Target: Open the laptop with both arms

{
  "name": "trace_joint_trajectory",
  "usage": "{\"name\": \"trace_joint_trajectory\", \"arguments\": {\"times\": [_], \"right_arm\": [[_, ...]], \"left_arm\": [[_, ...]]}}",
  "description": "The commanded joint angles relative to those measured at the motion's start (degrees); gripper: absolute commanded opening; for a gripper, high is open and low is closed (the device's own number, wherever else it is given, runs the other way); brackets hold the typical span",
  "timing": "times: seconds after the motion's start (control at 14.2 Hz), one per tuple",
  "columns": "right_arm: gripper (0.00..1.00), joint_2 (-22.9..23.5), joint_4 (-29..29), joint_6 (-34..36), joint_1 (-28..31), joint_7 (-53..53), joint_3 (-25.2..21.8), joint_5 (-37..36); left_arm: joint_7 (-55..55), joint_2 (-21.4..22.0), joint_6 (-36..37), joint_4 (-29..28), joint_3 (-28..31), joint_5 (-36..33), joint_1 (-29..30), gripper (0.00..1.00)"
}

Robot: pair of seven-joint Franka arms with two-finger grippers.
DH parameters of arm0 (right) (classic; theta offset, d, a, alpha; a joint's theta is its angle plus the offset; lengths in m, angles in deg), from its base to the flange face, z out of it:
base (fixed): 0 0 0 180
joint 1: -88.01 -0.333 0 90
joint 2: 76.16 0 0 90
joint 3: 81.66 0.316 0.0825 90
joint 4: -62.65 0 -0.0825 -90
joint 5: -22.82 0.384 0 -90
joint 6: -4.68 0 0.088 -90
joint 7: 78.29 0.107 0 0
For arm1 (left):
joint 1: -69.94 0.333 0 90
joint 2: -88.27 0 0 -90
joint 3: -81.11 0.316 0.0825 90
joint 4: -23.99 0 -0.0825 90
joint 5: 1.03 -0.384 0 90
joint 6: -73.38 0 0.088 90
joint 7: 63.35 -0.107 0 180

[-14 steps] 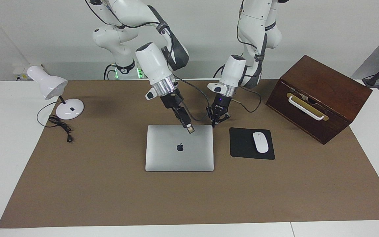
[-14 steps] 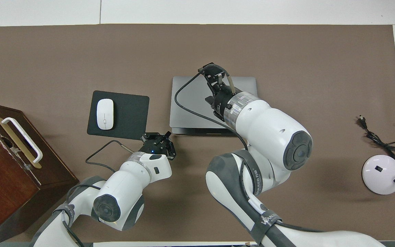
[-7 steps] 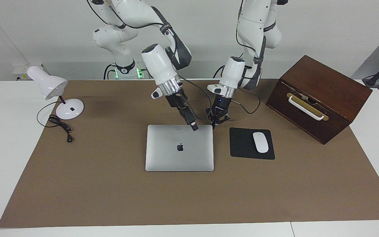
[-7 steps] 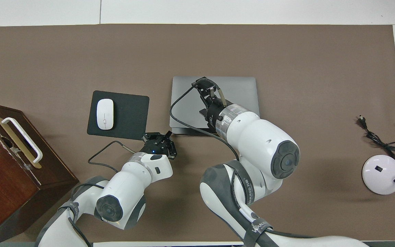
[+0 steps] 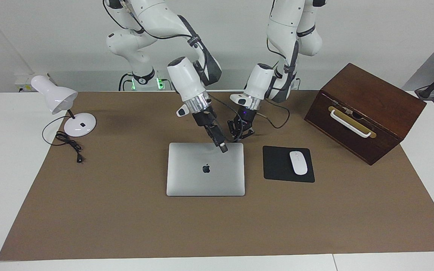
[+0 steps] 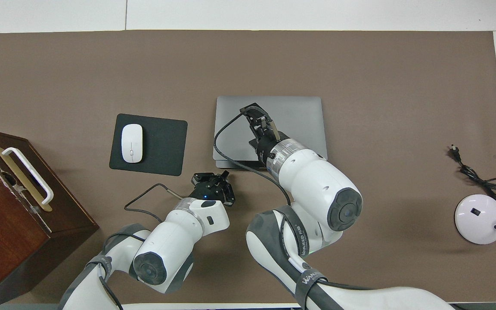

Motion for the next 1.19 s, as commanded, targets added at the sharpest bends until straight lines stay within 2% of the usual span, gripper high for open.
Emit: {"name": "trace_joint_trajectory", "arguments": {"times": [0.0, 0.21, 0.77, 1.12], "right_arm": [[1.00, -0.2, -2.3, -3.1, -1.9, 0.7, -0.2, 1.7], [1.00, -0.9, -4.6, -4.6, -2.7, 0.6, -0.2, 3.1], [1.00, -7.2, -12.6, -3.8, -3.6, 0.6, -0.2, 4.6], [1.00, -8.4, -15.1, -4.3, -3.5, 0.1, -0.2, 4.6]], "left_arm": [[0.4, -1.2, -1.2, 1.0, 0.7, 1.0, -1.0, 0.00], [0.4, -2.5, -1.2, 2.2, 0.6, 1.0, -1.0, 0.00], [0.4, -4.5, -1.2, 3.5, 0.8, 0.3, -0.7, 0.00], [0.4, -4.9, -1.2, 3.9, 0.7, 0.3, -0.3, 0.00]]}}
